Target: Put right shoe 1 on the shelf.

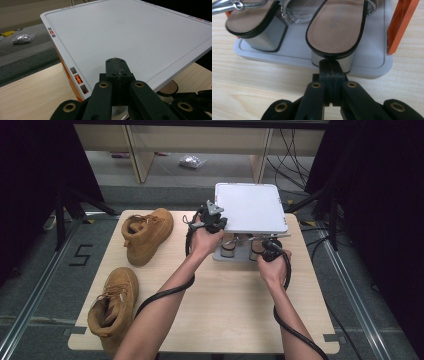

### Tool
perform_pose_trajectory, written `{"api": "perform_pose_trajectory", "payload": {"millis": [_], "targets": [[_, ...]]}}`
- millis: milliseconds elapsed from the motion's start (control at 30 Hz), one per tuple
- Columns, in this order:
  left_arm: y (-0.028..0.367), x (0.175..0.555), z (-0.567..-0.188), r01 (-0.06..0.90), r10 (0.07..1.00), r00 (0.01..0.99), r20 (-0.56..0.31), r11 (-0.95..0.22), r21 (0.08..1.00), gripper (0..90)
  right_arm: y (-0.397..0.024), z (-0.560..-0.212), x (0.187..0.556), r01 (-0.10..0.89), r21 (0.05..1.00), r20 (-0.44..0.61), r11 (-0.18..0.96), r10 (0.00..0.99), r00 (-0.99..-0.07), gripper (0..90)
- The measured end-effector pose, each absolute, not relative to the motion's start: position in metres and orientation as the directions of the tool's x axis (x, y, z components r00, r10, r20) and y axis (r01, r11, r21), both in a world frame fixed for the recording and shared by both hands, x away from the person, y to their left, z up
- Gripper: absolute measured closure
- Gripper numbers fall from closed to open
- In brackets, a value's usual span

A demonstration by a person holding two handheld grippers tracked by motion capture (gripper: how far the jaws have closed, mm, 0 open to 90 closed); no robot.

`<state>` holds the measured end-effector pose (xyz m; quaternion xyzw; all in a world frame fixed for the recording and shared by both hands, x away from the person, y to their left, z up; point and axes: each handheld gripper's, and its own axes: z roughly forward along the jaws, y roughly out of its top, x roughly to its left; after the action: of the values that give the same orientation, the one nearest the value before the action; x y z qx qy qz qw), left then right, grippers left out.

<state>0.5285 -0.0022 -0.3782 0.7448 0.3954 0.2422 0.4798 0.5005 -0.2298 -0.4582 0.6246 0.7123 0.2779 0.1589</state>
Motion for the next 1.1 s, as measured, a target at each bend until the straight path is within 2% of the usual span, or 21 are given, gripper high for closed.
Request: {"api": "perform_pose_trajectory", "payload": {"millis": [67, 133, 700, 867, 1100], "targets": [[-0.001, 0.529, -0.378, 0.358, 0.818, 0.576, -0.007, -0.244, 0.901, 90.0, -0.228, -0.459, 0.501, 0.808, 0.588, 0.142, 0.031, 0.980, -0.141, 90.0], [-0.001, 0.529, -0.378, 0.358, 0.818, 0.576, -0.009, -0.243, 0.902, 90.0, -0.232, -0.460, 0.503, 0.797, 0.601, 0.124, 0.059, 0.978, -0.167, 90.0], [-0.001, 0.529, -0.377, 0.359, 0.818, 0.575, -0.007, -0.244, 0.901, 90.0, -0.233, -0.464, 0.508, 0.784, 0.619, 0.115, 0.049, 0.982, -0.152, 89.3], [-0.002, 0.528, -0.377, 0.358, 0.819, 0.574, -0.007, -0.243, 0.901, 90.0, -0.235, -0.467, 0.505, 0.761, 0.644, 0.084, 0.077, 0.982, -0.171, 87.6], [-0.001, 0.529, -0.377, 0.358, 0.818, 0.575, -0.008, -0.243, 0.901, 90.0, -0.233, -0.471, 0.502, 0.771, 0.636, 0.116, 0.037, 0.983, -0.143, 85.1]]}}
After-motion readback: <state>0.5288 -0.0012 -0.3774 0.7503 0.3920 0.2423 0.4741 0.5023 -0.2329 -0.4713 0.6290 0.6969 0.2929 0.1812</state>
